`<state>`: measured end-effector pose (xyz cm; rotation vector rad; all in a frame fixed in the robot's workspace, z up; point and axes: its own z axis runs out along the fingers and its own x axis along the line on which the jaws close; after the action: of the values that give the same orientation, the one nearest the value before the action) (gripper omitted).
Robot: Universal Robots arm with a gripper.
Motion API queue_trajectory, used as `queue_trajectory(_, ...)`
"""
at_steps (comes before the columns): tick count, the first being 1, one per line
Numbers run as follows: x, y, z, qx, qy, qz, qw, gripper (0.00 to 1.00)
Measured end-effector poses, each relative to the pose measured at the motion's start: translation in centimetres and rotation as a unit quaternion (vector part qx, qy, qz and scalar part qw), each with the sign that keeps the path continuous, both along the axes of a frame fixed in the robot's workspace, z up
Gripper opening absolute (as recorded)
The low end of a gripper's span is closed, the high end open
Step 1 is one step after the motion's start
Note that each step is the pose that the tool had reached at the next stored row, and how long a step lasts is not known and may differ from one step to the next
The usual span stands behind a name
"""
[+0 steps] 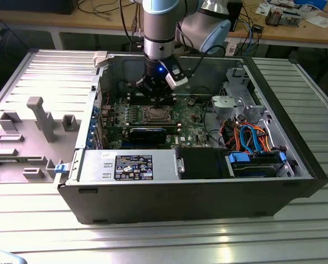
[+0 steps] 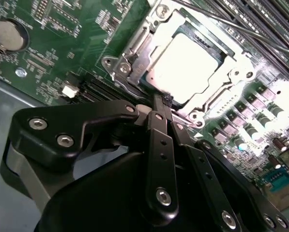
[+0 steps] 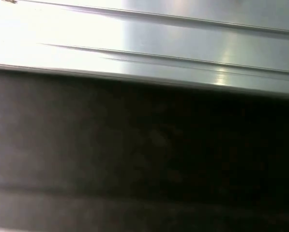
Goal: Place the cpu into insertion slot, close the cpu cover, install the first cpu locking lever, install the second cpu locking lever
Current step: 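Install the first cpu locking lever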
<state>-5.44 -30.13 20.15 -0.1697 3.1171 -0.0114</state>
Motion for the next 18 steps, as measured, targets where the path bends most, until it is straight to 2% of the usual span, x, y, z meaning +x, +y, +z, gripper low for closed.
queue_trajectory(9, 1.24, 0.08, -0.01, -0.0019, 0.0014, 0.000, 1.00000, 0.11)
queue_trajectory(12, 1.47, 0.35, 0.02, -0.0025, 0.0014, 0.000, 1.00000, 0.11)
queue_trajectory(14, 1.58, 0.79, -0.06, -0.0019, 0.0007, 0.001, 1.00000, 0.11)
queue_trajectory(16, 1.57, 1.07, -0.04, -0.0024, 0.0012, 0.001, 1.00000, 0.11)
queue_trajectory(18, 1.57, 1.15, -0.05, -0.0028, 0.0011, 0.001, 0.99999, 0.11)
